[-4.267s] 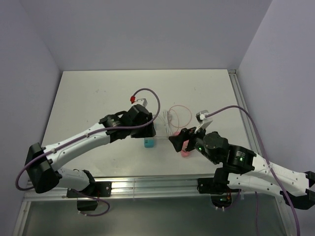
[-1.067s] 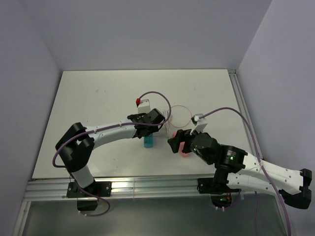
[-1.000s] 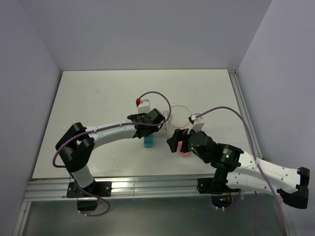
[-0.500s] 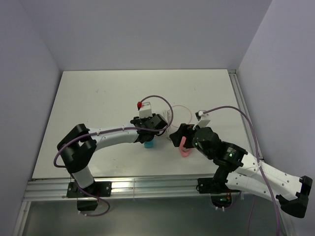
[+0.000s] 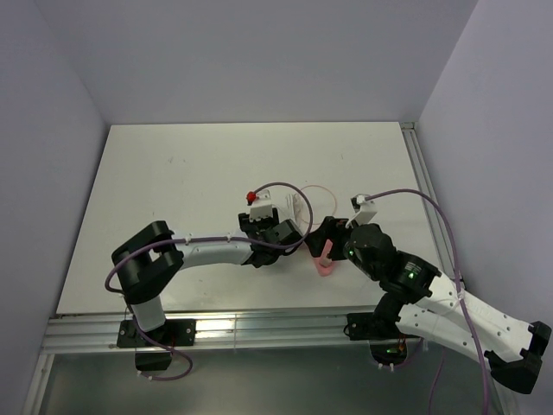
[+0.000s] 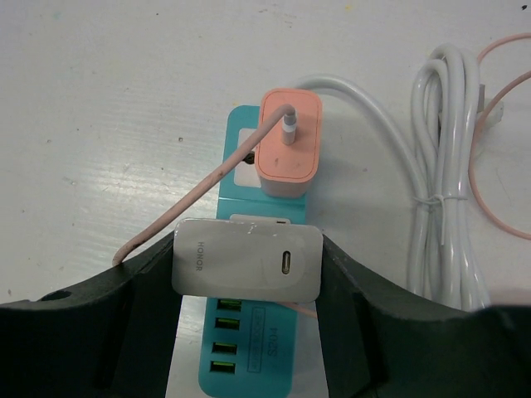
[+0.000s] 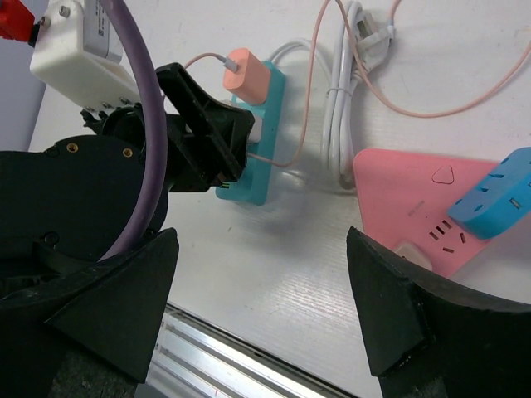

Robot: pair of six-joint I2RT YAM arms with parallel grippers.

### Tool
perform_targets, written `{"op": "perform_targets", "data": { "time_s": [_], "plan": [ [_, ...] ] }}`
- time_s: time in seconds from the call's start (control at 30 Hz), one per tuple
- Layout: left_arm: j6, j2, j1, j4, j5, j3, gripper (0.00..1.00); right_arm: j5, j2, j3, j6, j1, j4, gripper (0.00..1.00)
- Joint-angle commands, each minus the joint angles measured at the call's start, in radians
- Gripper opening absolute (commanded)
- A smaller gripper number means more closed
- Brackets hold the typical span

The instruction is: Insert the plug

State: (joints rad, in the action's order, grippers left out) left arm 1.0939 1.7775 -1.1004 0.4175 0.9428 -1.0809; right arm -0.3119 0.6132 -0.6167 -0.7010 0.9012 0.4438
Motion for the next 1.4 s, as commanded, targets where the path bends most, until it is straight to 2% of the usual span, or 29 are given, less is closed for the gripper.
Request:
{"op": "perform_targets", "data": {
  "time_s": [0.0, 0.13, 0.3, 0.77, 0.83, 0.93, 1.03, 1.07, 1.13, 1.17, 1.27, 1.37],
  "plan": [
    [-0.003, 0.066, -0.018, 0.072, -0.217, 0.11, 0.0, -0.001, -0.015, -0.002, 0.009, -0.012, -0.02, 0.89],
    [-0.008, 0.076, -0.019, 0.029, -0.257, 0.142, 0.0, 0.007, -0.009, -0.006, 0.009, -0.018, -0.022, 0.89],
    [-0.011, 0.123, -0.027, 0.061, -0.243, 0.108, 0.0, 0.011, 0.0, -0.006, 0.009, -0.019, -0.024, 0.89],
    [-0.035, 0.031, -0.029, 0.122, -0.185, 0.05, 0.0, 0.031, 0.022, -0.015, 0.024, -0.033, -0.03, 0.89],
    [-0.048, 0.022, -0.029, 0.129, -0.182, 0.035, 0.03, 0.025, 0.023, -0.017, 0.023, -0.033, -0.027, 0.89],
    [-0.055, 0.022, -0.029, 0.135, -0.174, 0.024, 0.08, 0.03, 0.019, -0.011, 0.018, -0.031, -0.03, 0.89],
    [-0.063, 0.02, -0.029, 0.13, -0.176, 0.024, 0.19, 0.028, 0.01, -0.003, 0.011, -0.033, -0.024, 0.89],
    [-0.058, 0.019, -0.029, 0.13, -0.176, 0.029, 0.27, 0.028, 0.008, -0.003, 0.011, -0.033, -0.02, 0.89],
    [-0.054, 0.013, -0.029, 0.122, -0.179, 0.035, 0.34, 0.023, 0.002, -0.002, 0.009, -0.033, -0.013, 0.89],
    [-0.054, 0.008, -0.029, 0.122, -0.177, 0.039, 0.42, 0.025, 0.0, -0.002, 0.008, -0.033, -0.011, 0.89],
    [-0.052, -0.007, -0.029, 0.119, -0.179, 0.042, 0.53, 0.027, 0.0, -0.003, 0.008, -0.035, -0.011, 0.89],
    [-0.058, -0.038, -0.029, 0.115, -0.185, 0.049, 0.59, 0.033, 0.006, -0.006, 0.008, -0.035, -0.013, 0.89]
  ]
}}
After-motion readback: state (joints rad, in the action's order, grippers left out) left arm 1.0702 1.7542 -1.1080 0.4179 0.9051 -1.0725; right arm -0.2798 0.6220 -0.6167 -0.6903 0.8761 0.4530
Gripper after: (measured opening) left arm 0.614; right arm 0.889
